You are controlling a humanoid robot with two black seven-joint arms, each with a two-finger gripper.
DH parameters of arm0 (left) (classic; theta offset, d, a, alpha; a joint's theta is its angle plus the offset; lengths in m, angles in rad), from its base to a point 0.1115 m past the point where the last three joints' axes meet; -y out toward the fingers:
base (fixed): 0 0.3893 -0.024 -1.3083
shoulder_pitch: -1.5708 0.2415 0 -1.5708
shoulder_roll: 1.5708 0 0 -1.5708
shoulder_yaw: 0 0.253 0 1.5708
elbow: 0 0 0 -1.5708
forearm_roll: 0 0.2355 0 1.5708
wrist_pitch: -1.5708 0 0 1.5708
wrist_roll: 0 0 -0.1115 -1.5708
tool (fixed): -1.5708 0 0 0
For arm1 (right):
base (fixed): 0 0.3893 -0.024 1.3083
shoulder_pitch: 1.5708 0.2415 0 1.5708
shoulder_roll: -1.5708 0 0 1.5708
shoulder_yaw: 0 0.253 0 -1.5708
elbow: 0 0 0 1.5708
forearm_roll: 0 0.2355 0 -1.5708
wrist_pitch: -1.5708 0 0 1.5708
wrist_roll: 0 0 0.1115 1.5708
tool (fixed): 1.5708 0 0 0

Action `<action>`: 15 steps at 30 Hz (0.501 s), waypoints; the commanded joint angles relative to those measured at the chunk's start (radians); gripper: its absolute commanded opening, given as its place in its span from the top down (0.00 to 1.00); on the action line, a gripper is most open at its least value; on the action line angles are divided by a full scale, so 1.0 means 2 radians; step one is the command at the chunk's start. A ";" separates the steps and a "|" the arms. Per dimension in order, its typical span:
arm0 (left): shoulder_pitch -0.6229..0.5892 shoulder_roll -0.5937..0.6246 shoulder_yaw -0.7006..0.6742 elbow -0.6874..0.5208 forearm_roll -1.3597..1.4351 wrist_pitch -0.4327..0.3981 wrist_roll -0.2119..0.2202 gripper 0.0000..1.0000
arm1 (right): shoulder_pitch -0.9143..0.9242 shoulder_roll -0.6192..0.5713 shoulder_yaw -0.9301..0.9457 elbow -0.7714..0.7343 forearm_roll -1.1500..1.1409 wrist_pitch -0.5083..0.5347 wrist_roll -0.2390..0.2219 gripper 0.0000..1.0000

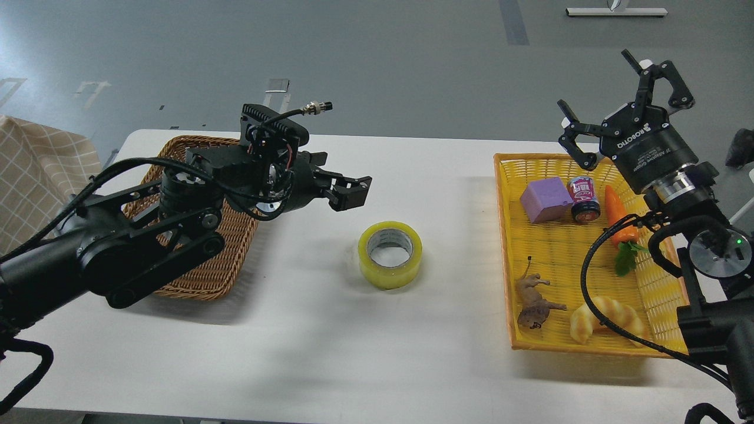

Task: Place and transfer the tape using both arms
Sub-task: 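Reach the left gripper toward the tape roll on the table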

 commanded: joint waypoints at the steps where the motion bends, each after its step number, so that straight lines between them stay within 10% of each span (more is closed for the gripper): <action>1: 0.005 -0.011 0.001 0.005 0.001 0.000 0.004 0.03 | -0.011 0.000 0.000 0.000 0.000 0.000 0.000 0.00; 15: 0.005 -0.052 0.055 0.042 0.001 0.000 0.037 0.03 | -0.020 0.004 -0.001 0.000 -0.001 0.000 0.001 0.00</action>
